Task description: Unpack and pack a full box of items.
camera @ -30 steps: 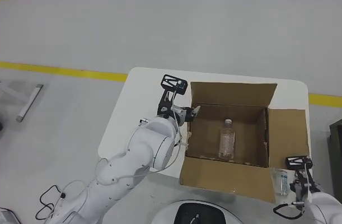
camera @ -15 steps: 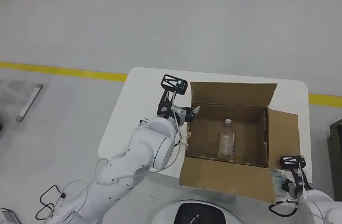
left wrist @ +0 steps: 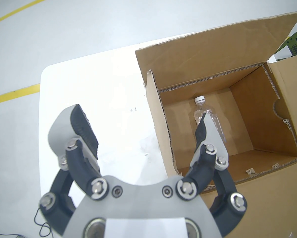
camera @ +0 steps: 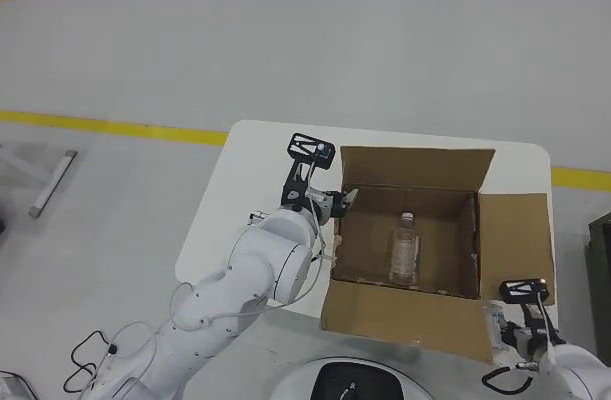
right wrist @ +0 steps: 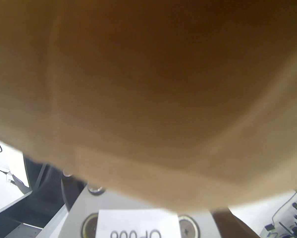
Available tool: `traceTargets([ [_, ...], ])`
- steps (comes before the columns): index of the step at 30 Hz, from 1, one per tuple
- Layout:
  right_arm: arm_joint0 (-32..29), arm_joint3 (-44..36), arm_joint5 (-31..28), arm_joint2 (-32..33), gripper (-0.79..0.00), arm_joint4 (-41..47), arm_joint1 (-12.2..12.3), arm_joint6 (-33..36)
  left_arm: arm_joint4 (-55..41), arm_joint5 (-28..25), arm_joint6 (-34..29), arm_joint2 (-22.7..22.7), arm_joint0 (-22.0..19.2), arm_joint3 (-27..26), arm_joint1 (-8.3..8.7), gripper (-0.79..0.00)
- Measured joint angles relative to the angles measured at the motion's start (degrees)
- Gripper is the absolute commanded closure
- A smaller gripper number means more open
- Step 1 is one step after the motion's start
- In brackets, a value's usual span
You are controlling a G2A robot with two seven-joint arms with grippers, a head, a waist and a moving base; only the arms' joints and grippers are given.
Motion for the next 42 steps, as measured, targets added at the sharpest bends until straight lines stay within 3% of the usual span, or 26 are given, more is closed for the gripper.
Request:
traceTargets([
  [9,2.6,5.7,1.2,-3.2,-0.446,-2.1,0.0,-0.8,0.0,0.0,0.0,0.0,0.0,0.0,0.0,-0.785],
  [20,3.5,7.8,1.5,-4.3,-0.382,-2.4,0.2,-0.4,0.0,0.0,0.0,0.0,0.0,0.0,0.0,-0.785],
  [25,3.8,8.3,1.7,-4.6,-0.265,-2.5,0.3,-0.2,0.0,0.0,0.0,0.0,0.0,0.0,0.0,-0.785],
  [28,4.0,8.4,1.7,-4.7,-0.04,-2.7,0.4,0.1,0.0,0.0,0.0,0.0,0.0,0.0,0.0,-0.785],
  [29,4.0,8.4,1.7,-4.7,0.0,-2.7,0.4,0.2,0.0,0.0,0.0,0.0,0.0,0.0,0.0,-0.785],
  [36,3.5,6.5,1.9,-3.0,0.0,-1.1,0.7,0.9,0.0,0.0,0.0,0.0,0.0,0.0,0.0,-0.785],
  [42,0.8,0.2,1.5,1.5,0.0,2.6,1.2,1.5,0.0,0.0,0.0,0.0,0.0,0.0,0.0,-0.785],
])
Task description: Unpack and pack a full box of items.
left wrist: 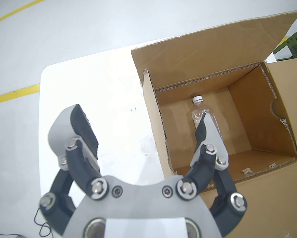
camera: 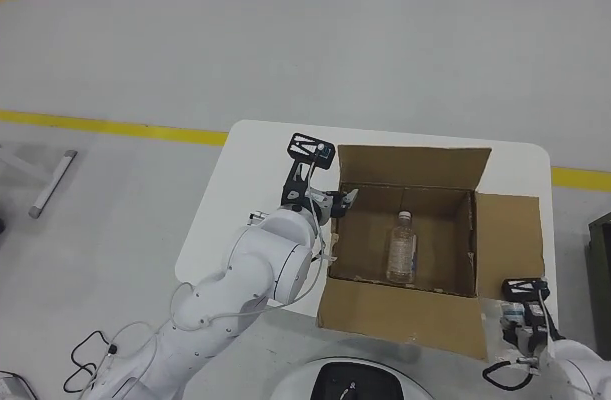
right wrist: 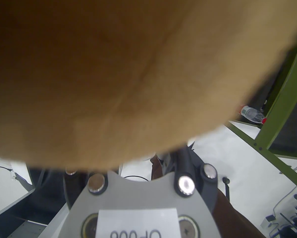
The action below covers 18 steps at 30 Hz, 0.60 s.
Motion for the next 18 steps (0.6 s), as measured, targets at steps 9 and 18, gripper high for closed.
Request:
traceTargets([
  [9,-5.5,-13.4,2.7,10.4,0.0,6.0,0.7,-0.8,0.0,0.0,0.0,0.0,0.0,0.0,0.0,-0.785],
  [18,-10.1,-23.5,-0.6,20.7,0.0,16.9,1.1,-9.1,0.0,0.0,0.0,0.0,0.0,0.0,0.0,-0.785],
])
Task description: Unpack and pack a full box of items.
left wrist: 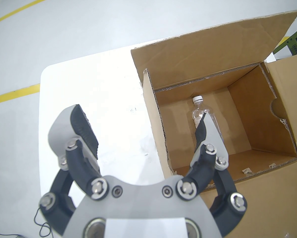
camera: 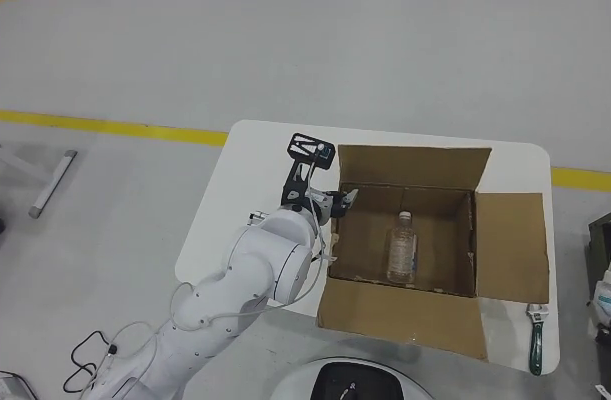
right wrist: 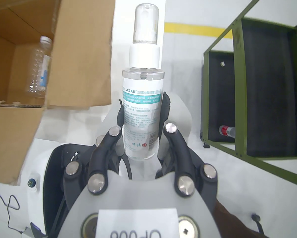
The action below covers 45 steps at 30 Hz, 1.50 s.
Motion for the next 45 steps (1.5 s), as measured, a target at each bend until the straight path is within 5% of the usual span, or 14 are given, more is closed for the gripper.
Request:
traceTargets([
  [6,2.1,0.2,-5.6,-4.0,0.0,0.0,0.6,-1.6,0.0,0.0,0.0,0.0,0.0,0.0,0.0,-0.785],
  [19,10.3,1.0,3.2,-28.8,0.0,-13.3,0.3,4.6,-0.2,-1.9,3.5,-3.1,3.3,0.0,0.02,-0.785],
  [35,11.0,4.3,3.7,-31.4,0.0,-14.7,0.2,1.9,5.6,0.8,2.4,-11.5,8.9,0.0,-0.24,-0.785],
  [45,24.4,17.0,12.3,-46.4,0.0,-19.0,-2.2,2.6,5.7,0.9,2.4,-11.6,8.8,0.0,-0.26,-0.785],
])
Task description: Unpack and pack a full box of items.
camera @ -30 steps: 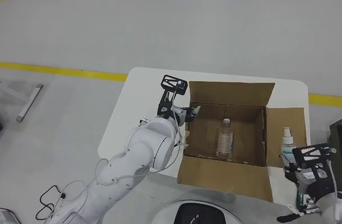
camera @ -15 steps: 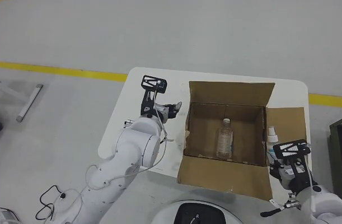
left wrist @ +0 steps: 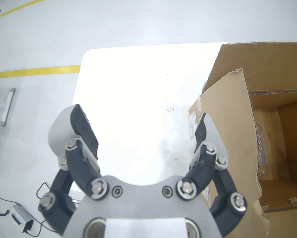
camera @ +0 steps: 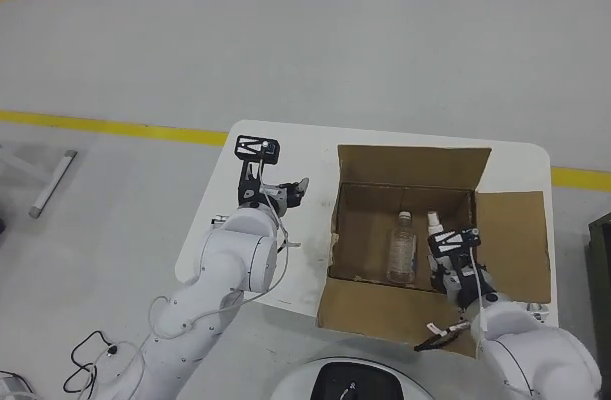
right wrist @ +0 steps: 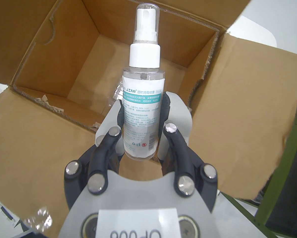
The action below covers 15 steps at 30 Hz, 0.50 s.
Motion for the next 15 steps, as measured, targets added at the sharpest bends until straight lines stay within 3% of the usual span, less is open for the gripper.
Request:
traceTargets([
  [7,8.5,14.2,10.9,-6.8,0.0,-3.0,-2.5,1.4,0.0,0.0,0.0,0.0,0.0,0.0,0.0,-0.785],
  [12,11.3,20.1,14.8,-8.0,0.0,-3.7,-3.6,3.3,0.0,0.0,0.0,0.0,0.0,0.0,0.0,-0.785],
  [13,11.8,21.3,15.1,-8.0,-0.049,-3.7,-3.7,3.6,0.0,0.0,0.0,0.0,0.0,0.0,0.0,-0.785],
  [15,12.3,22.8,15.1,-8.0,-0.219,-3.5,-4.0,4.2,0.0,0.0,0.0,0.0,0.0,0.0,0.0,-0.785],
])
